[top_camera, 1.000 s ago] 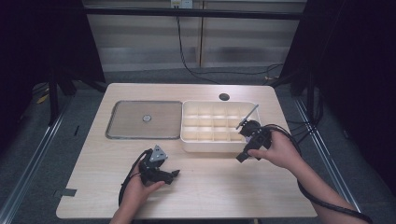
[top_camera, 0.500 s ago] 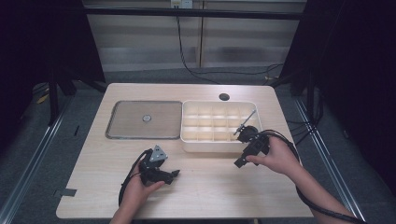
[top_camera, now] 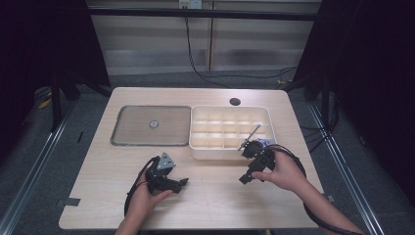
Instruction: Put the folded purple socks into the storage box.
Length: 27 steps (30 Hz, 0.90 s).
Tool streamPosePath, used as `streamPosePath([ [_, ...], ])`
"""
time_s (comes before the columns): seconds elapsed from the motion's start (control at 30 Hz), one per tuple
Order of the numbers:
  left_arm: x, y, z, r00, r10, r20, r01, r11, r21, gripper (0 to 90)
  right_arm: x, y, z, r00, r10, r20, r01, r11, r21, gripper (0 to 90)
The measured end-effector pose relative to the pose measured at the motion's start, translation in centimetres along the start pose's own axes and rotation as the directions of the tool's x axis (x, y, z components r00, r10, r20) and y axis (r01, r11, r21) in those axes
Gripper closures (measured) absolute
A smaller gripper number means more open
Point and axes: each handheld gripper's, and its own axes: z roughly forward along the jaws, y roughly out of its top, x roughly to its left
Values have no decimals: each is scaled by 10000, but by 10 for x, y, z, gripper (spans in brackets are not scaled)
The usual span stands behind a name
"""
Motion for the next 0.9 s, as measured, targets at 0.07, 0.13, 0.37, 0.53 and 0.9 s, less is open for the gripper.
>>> streamPosePath([
  [0.07, 0, 0, 0, 10000, -1, 1, 1, 10000, 0, 159, 1, 0, 2, 10000, -60, -20, 60, 10000, -12, 312],
  [0.13, 0, 0, 0, 10000, -13, 2, 13, 10000, -6, 159, 2, -1, 4, 10000, -11, -40, 11, 10000, -39, 311],
  [0.37, 0, 0, 0, 10000, -5, -1, 5, 10000, -5, 159, 6, -1, 13, 9999, -85, -70, 83, 9997, -239, 308],
  [0.53, 0, 0, 0, 10000, -18, -37, 18, 10000, -16, 159, 8, -3, 20, 9998, 24, -216, -33, 9991, -423, 304],
  [0.9, 0, 0, 0, 10000, -30, -42, 30, 10000, -22, 159, 9, -12, 39, 9993, -76, -355, 34, 9932, -1164, 286],
])
